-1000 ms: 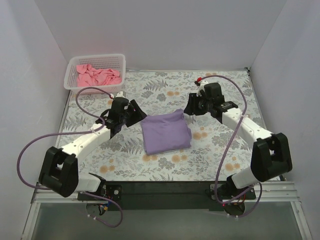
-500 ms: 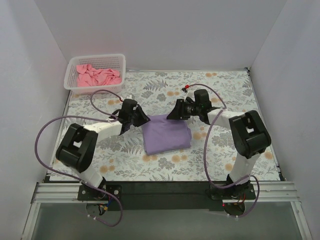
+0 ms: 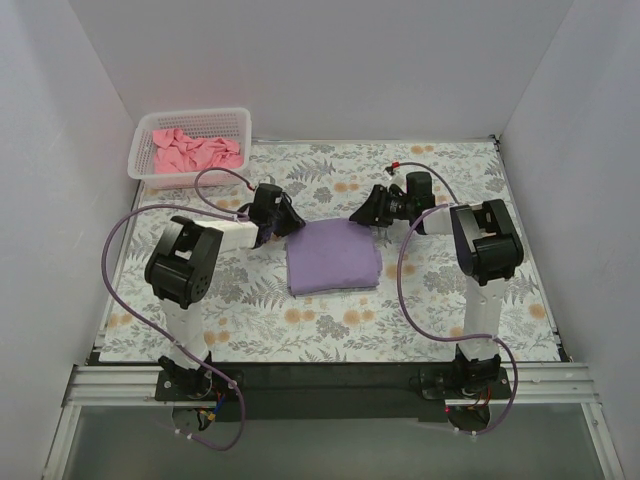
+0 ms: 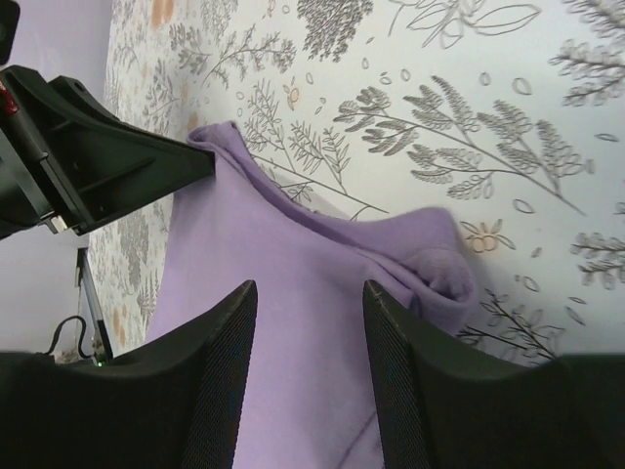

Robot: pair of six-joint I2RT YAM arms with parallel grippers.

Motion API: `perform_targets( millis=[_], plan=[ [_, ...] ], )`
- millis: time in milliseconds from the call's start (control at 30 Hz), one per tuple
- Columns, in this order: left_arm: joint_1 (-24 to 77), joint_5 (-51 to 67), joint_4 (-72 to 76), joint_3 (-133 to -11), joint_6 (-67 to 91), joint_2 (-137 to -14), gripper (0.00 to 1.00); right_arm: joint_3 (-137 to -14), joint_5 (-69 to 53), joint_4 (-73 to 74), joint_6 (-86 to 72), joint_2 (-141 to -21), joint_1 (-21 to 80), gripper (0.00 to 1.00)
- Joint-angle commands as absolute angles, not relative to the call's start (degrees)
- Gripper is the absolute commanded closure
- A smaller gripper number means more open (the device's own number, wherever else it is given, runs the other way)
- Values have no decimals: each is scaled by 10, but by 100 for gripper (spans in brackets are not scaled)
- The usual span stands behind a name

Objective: Fold and stack the t-shirts
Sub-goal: Fold the tshirt

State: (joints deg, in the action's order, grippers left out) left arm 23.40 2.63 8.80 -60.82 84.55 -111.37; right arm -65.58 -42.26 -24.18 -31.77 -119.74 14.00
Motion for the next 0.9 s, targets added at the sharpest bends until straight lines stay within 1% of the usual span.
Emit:
perform_targets(
  millis=[0,33,67,167,300,367,500,533,600,633,667,767,867],
  plan=[
    [230,-4,57,-626,815,-1100,78,-661,-426,-265,-323,-1187,130,46],
    [232,-1,54,-627,808,-1091,73,-654,-429,-266,-327,-1167,131,46],
    [236,-1,48,-629,802,-1072,65,-647,-432,-266,-332,-1153,130,46],
    [264,-16,11,-641,790,-1036,57,-597,-439,-269,-353,-1083,136,46],
    [310,-16,4,-593,817,-932,56,-517,-438,-297,-378,-985,157,46],
    [329,-12,4,-566,844,-900,57,-467,-437,-319,-401,-940,177,46],
    [347,-1,19,-478,887,-836,65,-393,-424,-402,-436,-911,207,45],
    [347,-1,45,-437,896,-821,69,-382,-420,-425,-438,-920,207,45],
    [346,-1,67,-395,923,-813,74,-353,-411,-453,-440,-936,204,45],
    [346,16,100,-375,932,-812,76,-344,-409,-467,-438,-958,200,45],
    [348,27,115,-337,940,-817,77,-335,-404,-495,-439,-970,197,45],
    [347,43,148,-295,971,-852,79,-305,-409,-562,-443,-1026,180,46],
    [347,47,157,-280,980,-874,81,-286,-422,-593,-452,-1077,161,47]
  ],
)
